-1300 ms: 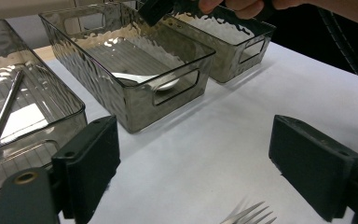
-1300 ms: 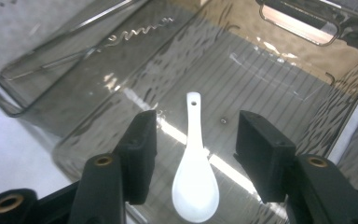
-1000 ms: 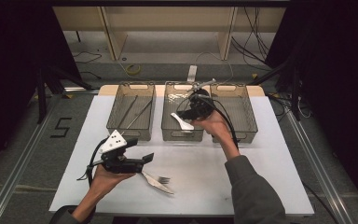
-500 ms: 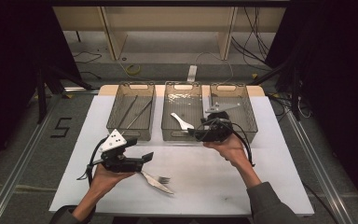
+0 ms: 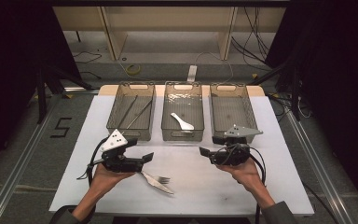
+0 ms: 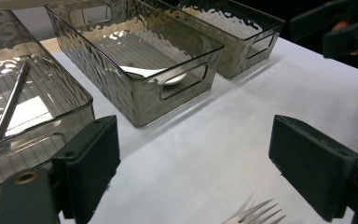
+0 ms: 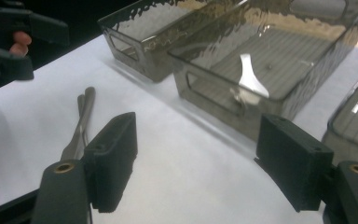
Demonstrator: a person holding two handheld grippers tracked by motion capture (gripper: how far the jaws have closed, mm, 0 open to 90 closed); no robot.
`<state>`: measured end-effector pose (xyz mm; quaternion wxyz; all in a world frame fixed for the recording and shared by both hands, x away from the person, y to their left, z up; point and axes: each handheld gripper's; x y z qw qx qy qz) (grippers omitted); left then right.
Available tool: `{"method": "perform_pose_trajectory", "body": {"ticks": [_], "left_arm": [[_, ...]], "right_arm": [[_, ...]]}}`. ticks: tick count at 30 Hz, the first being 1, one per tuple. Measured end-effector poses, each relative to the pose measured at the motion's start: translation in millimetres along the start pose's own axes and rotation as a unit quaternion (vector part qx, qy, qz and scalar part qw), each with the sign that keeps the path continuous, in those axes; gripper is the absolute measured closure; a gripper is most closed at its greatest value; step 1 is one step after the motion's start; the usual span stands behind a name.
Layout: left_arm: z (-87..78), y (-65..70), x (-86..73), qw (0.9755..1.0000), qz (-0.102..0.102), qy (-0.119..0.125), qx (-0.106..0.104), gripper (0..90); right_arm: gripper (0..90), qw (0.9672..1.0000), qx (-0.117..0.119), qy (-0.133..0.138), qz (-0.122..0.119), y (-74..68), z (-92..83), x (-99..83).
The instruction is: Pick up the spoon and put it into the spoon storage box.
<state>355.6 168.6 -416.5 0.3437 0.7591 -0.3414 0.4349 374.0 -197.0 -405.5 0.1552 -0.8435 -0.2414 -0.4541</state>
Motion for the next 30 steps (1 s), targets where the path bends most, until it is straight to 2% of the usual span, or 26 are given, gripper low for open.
{"method": "perform_pose_trajectory", "body": {"ticks": [7,14,21,27,30], "left_arm": [[1.7,-5.1,-0.6,0.9999,-0.006,-0.007,0.008,15.7],[2.4,-8.4,-1.9,0.9996,-0.013,-0.021,0.011,15.8],[5.6,-17.3,-3.5,0.9982,-0.040,-0.041,0.019,18.0],[12.3,-25.1,-5.8,0.9951,-0.059,-0.075,0.025,21.9],[15.2,-31.0,-7.8,0.9923,-0.077,-0.092,0.029,23.8]], "right_arm": [[29.8,0.9997,-0.001,0.010,0.022,2.5,-8.5,-17.0],[28.2,0.9997,-0.005,0.013,0.019,0.9,-16.1,-28.1],[27.3,0.9998,-0.007,0.010,0.017,-0.9,-26.5,-39.1],[26.3,0.9997,-0.016,0.006,0.016,-0.2,-34.1,-46.6],[26.2,0.9995,-0.020,0.004,0.022,2.2,-36.4,-50.5]]}}
Point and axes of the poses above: each handheld gripper's, and its own axes: z roughly forward along the jaws, x roughly out of its top, y roughly to its right, and after that the axes turned 14 degrees about -x, right-handed
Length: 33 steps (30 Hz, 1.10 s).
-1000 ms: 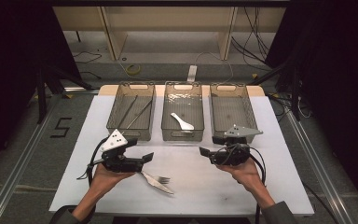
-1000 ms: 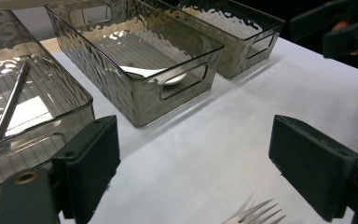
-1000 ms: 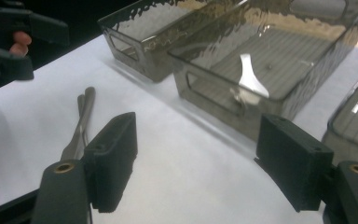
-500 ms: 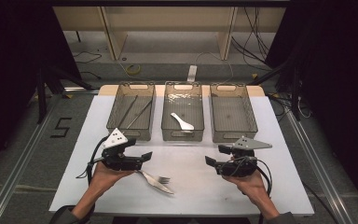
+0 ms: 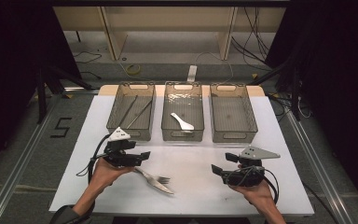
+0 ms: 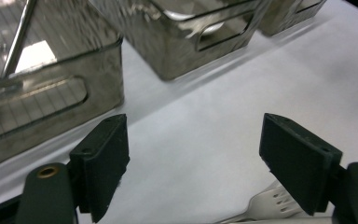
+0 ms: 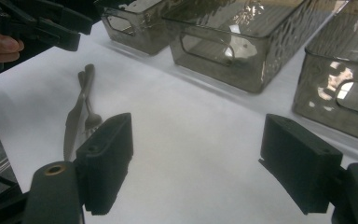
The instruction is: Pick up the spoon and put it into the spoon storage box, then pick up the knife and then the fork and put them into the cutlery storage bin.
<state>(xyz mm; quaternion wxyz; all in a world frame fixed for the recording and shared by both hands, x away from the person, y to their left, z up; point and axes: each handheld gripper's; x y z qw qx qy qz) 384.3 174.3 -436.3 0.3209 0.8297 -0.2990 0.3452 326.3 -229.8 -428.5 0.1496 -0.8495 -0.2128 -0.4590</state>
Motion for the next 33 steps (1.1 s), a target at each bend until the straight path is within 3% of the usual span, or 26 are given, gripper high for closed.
{"method": "perform_pose_trajectory", "body": {"ticks": [3,6,8,16,21,28,33], "left_arm": [[1.0,-4.1,0.1,0.9999,-0.009,-0.011,0.003,27.7],[5.0,-7.5,-0.8,0.9989,-0.015,-0.041,0.018,32.8],[6.5,-9.7,-1.3,0.9983,-0.019,-0.052,0.016,35.2],[11.1,-16.5,-1.8,0.9956,-0.028,-0.085,0.030,51.2],[12.9,-25.7,-1.9,0.9943,-0.032,-0.097,0.031,68.7],[16.3,-34.7,-3.5,0.9906,-0.030,-0.129,0.032,88.5],[21.2,-37.7,-6.0,0.9857,-0.028,-0.163,0.033,88.8]], "right_arm": [[25.9,1.0000,-0.004,-0.004,0.004,3.3,-1.3,-3.1],[25.6,1.0000,-0.006,-0.006,0.004,4.2,-2.7,-5.3],[25.1,0.9999,-0.006,-0.010,0.004,4.2,-3.7,-6.9],[25.1,0.9998,-0.010,-0.015,0.002,4.6,-11.1,-14.1],[25.2,0.9998,-0.010,-0.018,0.003,4.8,-14.2,-17.2],[25.2,0.9997,-0.012,-0.022,-0.004,2.6,-15.1,-18.3],[25.4,0.9997,-0.012,-0.023,-0.005,2.8,-15.7,-18.3]]}}
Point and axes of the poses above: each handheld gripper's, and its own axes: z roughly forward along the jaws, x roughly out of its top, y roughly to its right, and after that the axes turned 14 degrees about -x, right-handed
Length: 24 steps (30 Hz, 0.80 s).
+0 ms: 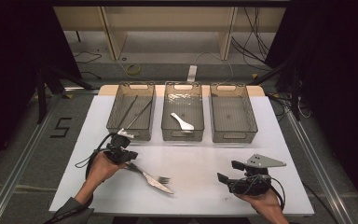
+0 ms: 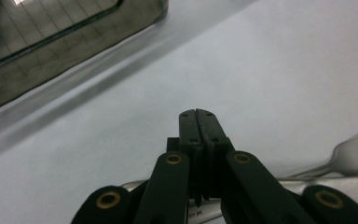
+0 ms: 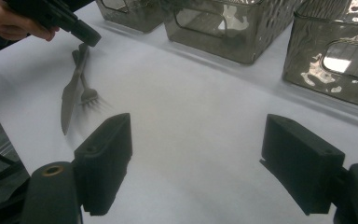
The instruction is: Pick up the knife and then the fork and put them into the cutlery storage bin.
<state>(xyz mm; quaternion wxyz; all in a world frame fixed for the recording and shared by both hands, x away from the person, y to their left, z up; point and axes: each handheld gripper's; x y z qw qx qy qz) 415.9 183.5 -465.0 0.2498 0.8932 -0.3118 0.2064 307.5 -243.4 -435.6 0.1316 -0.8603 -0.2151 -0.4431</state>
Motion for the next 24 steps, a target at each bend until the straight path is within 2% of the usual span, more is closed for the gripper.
{"method": "perform_pose_trajectory", "body": {"ticks": [7,13,20,24], "left_arm": [[6.0,-4.1,-2.4,0.9993,0.005,-0.030,0.019,88.8],[5.1,-3.0,-3.4,0.9990,0.008,-0.040,0.020,88.9],[0.7,0.7,-6.1,0.9967,0.010,-0.078,0.020,89.0],[-2.1,2.2,-9.8,0.9959,0.008,-0.089,0.016,89.1]], "right_arm": [[25.7,1.0000,-0.003,-0.003,-0.005,-2.4,-0.9,0.6],[25.8,0.9999,-0.001,-0.004,-0.012,-4.3,-0.2,0.7],[25.9,0.9998,-0.001,-0.008,-0.016,-5.1,-0.2,0.2],[25.9,0.9998,-0.001,-0.007,-0.018,-5.4,-0.3,0.0]]}}
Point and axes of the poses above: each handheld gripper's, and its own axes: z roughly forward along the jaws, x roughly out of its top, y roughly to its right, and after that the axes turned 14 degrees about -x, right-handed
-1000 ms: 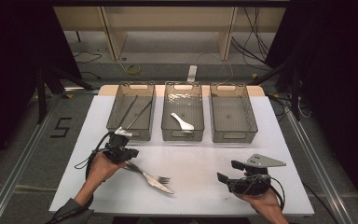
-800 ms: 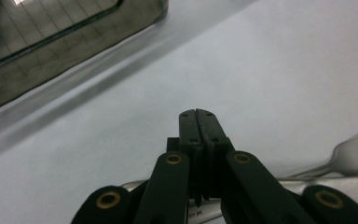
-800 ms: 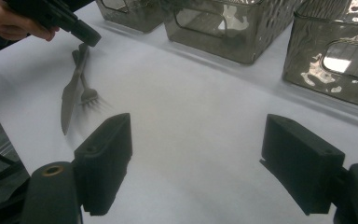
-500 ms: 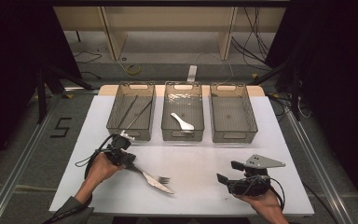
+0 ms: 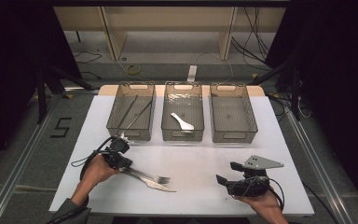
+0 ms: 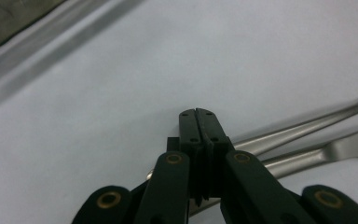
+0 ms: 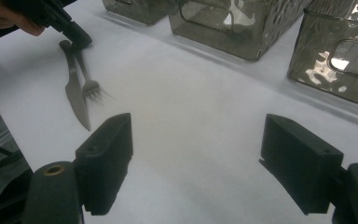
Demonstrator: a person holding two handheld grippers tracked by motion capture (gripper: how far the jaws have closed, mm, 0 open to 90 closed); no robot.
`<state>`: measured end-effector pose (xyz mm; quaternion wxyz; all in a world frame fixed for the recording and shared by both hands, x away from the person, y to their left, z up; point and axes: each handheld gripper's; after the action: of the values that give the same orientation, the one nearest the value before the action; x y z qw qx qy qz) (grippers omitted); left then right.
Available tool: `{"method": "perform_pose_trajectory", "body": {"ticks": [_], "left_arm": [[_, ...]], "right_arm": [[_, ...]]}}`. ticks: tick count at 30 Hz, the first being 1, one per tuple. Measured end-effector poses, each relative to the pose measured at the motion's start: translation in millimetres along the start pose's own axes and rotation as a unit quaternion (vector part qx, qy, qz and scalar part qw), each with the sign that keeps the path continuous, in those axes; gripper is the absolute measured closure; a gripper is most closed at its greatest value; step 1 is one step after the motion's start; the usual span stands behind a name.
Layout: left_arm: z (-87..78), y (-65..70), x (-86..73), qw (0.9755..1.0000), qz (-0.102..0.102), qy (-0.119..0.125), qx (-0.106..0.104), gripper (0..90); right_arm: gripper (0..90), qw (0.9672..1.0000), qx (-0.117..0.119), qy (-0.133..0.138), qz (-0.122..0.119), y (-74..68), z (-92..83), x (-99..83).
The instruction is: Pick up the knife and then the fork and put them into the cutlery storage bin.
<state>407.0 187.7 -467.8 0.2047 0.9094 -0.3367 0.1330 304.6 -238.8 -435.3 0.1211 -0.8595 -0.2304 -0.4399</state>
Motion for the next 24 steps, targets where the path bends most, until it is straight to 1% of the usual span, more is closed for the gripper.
{"method": "perform_pose_trajectory", "body": {"ticks": [4,9,10,12,15,17,18,22,24], "left_arm": [[-1.3,1.7,-3.4,1.0000,-0.003,-0.006,-0.002,89.1],[-5.3,5.9,-14.0,0.9997,-0.011,-0.018,-0.011,89.1],[-6.2,7.0,-15.9,0.9997,-0.009,-0.022,-0.011,89.1],[-6.9,10.4,-19.5,0.9996,-0.012,-0.025,-0.009,89.1],[-8.0,16.1,-24.4,0.9993,-0.007,-0.035,-0.005,89.1],[-8.6,20.2,-28.0,0.9992,-0.007,-0.040,-0.007,89.1],[-8.9,21.7,-29.6,0.9990,-0.003,-0.043,-0.008,89.1],[-9.9,28.0,-35.9,0.9985,-0.005,-0.051,-0.019,89.1],[-10.0,28.4,-36.7,0.9983,-0.004,-0.052,-0.024,89.1]], "right_arm": [[25.9,1.0000,-0.001,-0.004,-0.002,-1.0,0.0,0.1],[26.0,1.0000,0.000,-0.005,-0.004,-2.0,1.4,1.1],[26.0,1.0000,0.001,-0.003,-0.007,-1.9,2.0,1.2],[26.0,1.0000,0.001,-0.005,-0.006,-2.5,2.3,1.5],[26.0,0.9999,0.001,-0.005,-0.009,-2.9,2.8,1.8],[26.0,0.9999,0.001,-0.005,-0.009,-3.0,2.8,1.7],[26.0,0.9999,0.002,-0.005,-0.009,-3.0,2.6,1.6],[26.0,0.9999,0.003,-0.005,-0.010,-2.9,2.4,1.3],[26.0,0.9999,0.004,-0.007,-0.012,-3.8,2.3,1.5]]}}
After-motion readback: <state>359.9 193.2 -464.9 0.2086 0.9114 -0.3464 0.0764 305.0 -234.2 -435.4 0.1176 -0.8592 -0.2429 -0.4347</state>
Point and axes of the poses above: each handheld gripper's, and its own axes: z roughly forward along the jaws, x roughly out of its top, y roughly to its right, and after that the axes turned 14 degrees about -x, right-handed
